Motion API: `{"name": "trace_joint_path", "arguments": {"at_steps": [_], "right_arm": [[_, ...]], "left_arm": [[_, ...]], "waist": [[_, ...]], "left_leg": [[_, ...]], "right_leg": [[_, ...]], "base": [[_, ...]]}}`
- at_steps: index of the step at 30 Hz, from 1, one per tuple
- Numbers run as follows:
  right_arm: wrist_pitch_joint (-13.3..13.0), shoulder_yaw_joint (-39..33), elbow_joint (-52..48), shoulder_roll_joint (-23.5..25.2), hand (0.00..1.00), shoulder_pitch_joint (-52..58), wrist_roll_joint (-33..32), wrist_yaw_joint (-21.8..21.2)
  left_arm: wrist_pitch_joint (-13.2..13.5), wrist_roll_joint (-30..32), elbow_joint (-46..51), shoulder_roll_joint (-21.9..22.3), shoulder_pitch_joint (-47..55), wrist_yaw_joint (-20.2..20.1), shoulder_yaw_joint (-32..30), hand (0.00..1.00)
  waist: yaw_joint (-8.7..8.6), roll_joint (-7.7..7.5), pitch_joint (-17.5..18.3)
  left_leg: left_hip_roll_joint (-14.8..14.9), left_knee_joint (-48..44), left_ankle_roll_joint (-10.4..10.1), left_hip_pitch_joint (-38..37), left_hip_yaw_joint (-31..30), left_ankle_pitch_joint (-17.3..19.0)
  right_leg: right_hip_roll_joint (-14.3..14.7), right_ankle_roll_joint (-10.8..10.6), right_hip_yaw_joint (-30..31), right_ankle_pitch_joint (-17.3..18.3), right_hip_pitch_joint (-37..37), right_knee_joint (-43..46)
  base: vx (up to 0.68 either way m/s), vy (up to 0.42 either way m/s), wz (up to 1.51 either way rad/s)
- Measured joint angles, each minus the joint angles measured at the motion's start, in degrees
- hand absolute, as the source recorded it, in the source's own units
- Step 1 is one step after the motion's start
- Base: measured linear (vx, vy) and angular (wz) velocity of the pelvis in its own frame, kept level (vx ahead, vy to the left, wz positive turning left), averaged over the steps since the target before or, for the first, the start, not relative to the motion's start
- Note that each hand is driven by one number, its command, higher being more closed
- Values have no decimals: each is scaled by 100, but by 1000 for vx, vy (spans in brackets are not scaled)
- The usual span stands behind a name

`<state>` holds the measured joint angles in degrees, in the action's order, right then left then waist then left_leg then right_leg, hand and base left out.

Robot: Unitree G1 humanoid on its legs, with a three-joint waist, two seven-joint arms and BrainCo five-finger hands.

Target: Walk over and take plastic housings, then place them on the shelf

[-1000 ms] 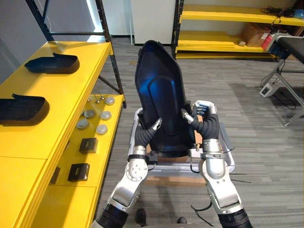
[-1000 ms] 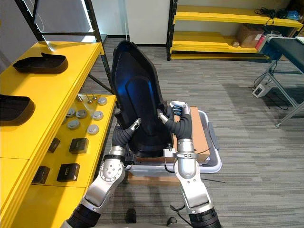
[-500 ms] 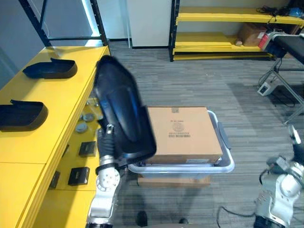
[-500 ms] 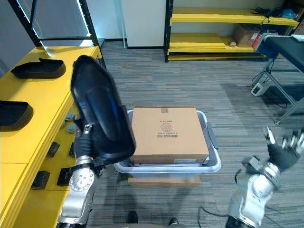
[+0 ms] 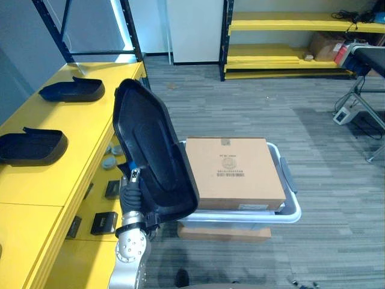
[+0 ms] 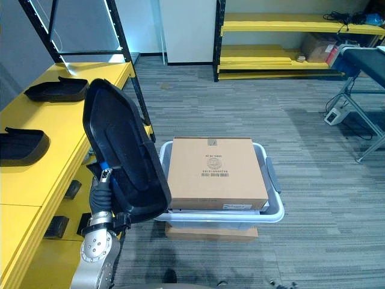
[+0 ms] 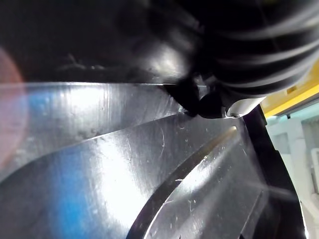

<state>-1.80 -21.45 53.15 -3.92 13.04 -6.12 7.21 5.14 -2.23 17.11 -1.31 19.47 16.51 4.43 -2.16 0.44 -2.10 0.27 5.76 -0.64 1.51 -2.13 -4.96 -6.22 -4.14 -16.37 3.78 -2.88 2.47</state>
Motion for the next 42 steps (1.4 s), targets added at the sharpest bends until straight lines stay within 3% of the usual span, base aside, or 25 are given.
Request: {"name": "trace_joint_path", "arguments": {"at_steps": [4, 5, 7, 8, 10, 12, 13, 17, 19, 21, 22, 24, 25, 26, 28, 29, 30, 31, 32, 35, 38, 42], "right_arm": [[-25, 519, -61, 139, 0, -38, 53, 1], [-30, 633, -74, 177, 0, -52, 56, 8], [-28, 694, -66, 197, 0, -136, 70, 26], [-29, 703, -76, 178, 0, -170, 103, 32], [-27, 875, -148, 170, 0, -274, 155, 21], [-23, 1045, -222, 163, 0, -368, 225, 23], [-23, 1076, -240, 163, 0, -419, 226, 22], [-5, 1153, -239, 299, 0, -949, 283, 29], [24, 1179, -231, 347, 0, -1120, 407, 31], [70, 1184, -234, 343, 0, -1158, 459, 33], [84, 1202, -214, 360, 0, -1164, 464, 35], [105, 1244, -218, 346, 0, -1226, 462, 39], [103, 1262, -222, 337, 0, -1199, 460, 49], [99, 1289, -227, 328, 0, -1167, 457, 61], [71, 1308, -296, 281, 0, -1090, 447, 63], [66, 1300, -295, 264, 0, -1079, 445, 69], [58, 1299, -291, 243, 0, -961, 444, 123], [52, 1301, -284, 258, 0, -899, 442, 152], [70, 1289, -213, 212, 0, -874, 439, 157], [46, 1284, -283, 178, 0, -845, 426, 152], [46, 1146, -307, 244, 0, -685, 422, 150], [51, 1051, -519, 314, 0, -366, 419, 145]], "left_arm": [[33, -53, 102, 18, 73, -41, 65, 100], [33, -111, 159, 35, 73, -40, 89, 100], [35, -175, 275, 84, 51, -36, 175, 100], [45, -175, 314, 134, 16, -36, 227, 100], [46, -174, 308, 168, -62, -38, 319, 100], [53, -180, 296, 105, -182, -44, 559, 100], [58, -187, 296, 93, -245, -53, 618, 100], [221, -340, -9, 11, -707, -264, 849, 100], [218, -371, -216, 26, -861, -276, 926, 100], [194, -368, -282, 9, -954, -276, 1059, 100], [201, -365, -292, -29, -1000, -264, 1086, 100], [200, -356, -460, -35, -1048, -165, 1020, 100], [199, -356, -584, -35, -1049, -130, 1001, 100], [199, -356, -616, -35, -1046, -129, 997, 100], [201, -308, -631, -7, -1128, -127, 1001, 100], [202, -259, -638, -11, -1151, -123, 1006, 100], [223, -159, -628, -48, -1177, -119, 1002, 100], [246, -147, -616, -109, -1188, -116, 979, 100], [254, -130, -677, -30, -1088, -100, 906, 100], [266, -93, -588, 55, -804, 1, 641, 100], [265, -106, -588, 76, -664, -7, 594, 100], [261, -122, -582, 244, -499, -21, 454, 100]], "waist": [[63, -93, -152], [106, -81, -182], [181, -119, -235], [198, -116, -273], [159, -88, -304], [135, -87, -291], [145, -82, -292], [269, -191, -298], [273, -197, -300], [198, -171, -290], [120, -165, -290], [89, -144, -303], [30, -122, -317], [-10, -101, -329], [-71, -91, -335], [-76, -113, -329], [-86, -258, -327], [-73, -403, -351], [23, -298, -374], [213, -142, -314], [304, -201, -318], [301, -226, -301]], "left_leg": [[-136, -245, -8, 320, -597, -8], [-112, -291, 73, 476, -380, 48], [22, -374, 353, 746, 447, 241], [198, -557, 530, 923, 1267, 364], [688, -1011, 597, 965, 3091, 406], [891, -1247, 629, 811, 4439, 396], [874, -1240, 613, 798, 4518, 382], [411, -1445, 640, 894, 3973, 657], [283, -1737, 667, 904, 3658, 966], [166, -1801, 725, 820, 3236, 1138], [133, -1760, 720, 788, 2899, 1177], [100, -1580, 686, 551, 2556, 1138], [66, -1506, 673, 322, 2262, 1130], [54, -1486, 668, 231, 2116, 1127], [-4, -1577, 637, 160, 1470, 1111], [-66, -1583, 575, 150, 1317, 1092], [-258, -1578, 465, 84, 1095, 1111], [-393, -1576, 419, 31, 999, 1131], [-316, -1526, 319, -35, 852, 1130], [-37, -1414, 129, -40, 857, 1117], [122, -1367, 14, -113, 870, 1094], [141, -1367, -9, -150, 925, 1079]], "right_leg": [[-131, -13, -692, 268, 32, 430], [-225, -12, -1054, 330, 32, 525], [-354, -38, -1656, 361, 4, 538], [-424, -44, -2041, 364, -41, 538], [-484, -154, -2734, 458, -285, 623], [-658, -237, -3309, 511, -551, 732], [-708, -242, -3417, 514, -591, 761], [-1028, -261, -3841, 501, -920, 846], [-1460, -215, -3841, 477, -965, 1754], [-1858, 223, -3300, 280, -692, 2964], [-1715, 243, -2400, 675, -236, 3568], [-1196, 289, -1393, 1293, 332, 3728], [-829, 367, -860, 1531, 580, 3575], [-663, 360, -604, 1613, 713, 3475], [-173, 306, 388, 1648, 1344, 3071], [-150, 220, 557, 1542, 1442, 2852], [-241, 106, 749, 854, 1464, 2214], [-370, 103, 828, 438, 1499, 2028], [-400, 113, 662, 531, 1364, 2087], [-124, 253, 425, 433, 1063, 1540], [32, 343, 287, 340, 831, 1268], [42, 322, 203, 273, 617, 1092]], "base": [[-12, -26, 91], [-4, 1, 152], [9, -1, 164], [49, 32, 157], [134, 71, 188], [204, 112, 171], [166, 135, 131], [151, 119, 81], [226, 191, 84], [271, 186, 102], [306, 125, 102], [313, 57, 112], [297, 33, 123], [273, -16, 129], [253, -81, 166], [213, -93, 201], [130, -69, 146], [256, -185, 150], [193, -160, 83], [125, -148, 26], [52, -93, 13], [0, -9, 10]]}}
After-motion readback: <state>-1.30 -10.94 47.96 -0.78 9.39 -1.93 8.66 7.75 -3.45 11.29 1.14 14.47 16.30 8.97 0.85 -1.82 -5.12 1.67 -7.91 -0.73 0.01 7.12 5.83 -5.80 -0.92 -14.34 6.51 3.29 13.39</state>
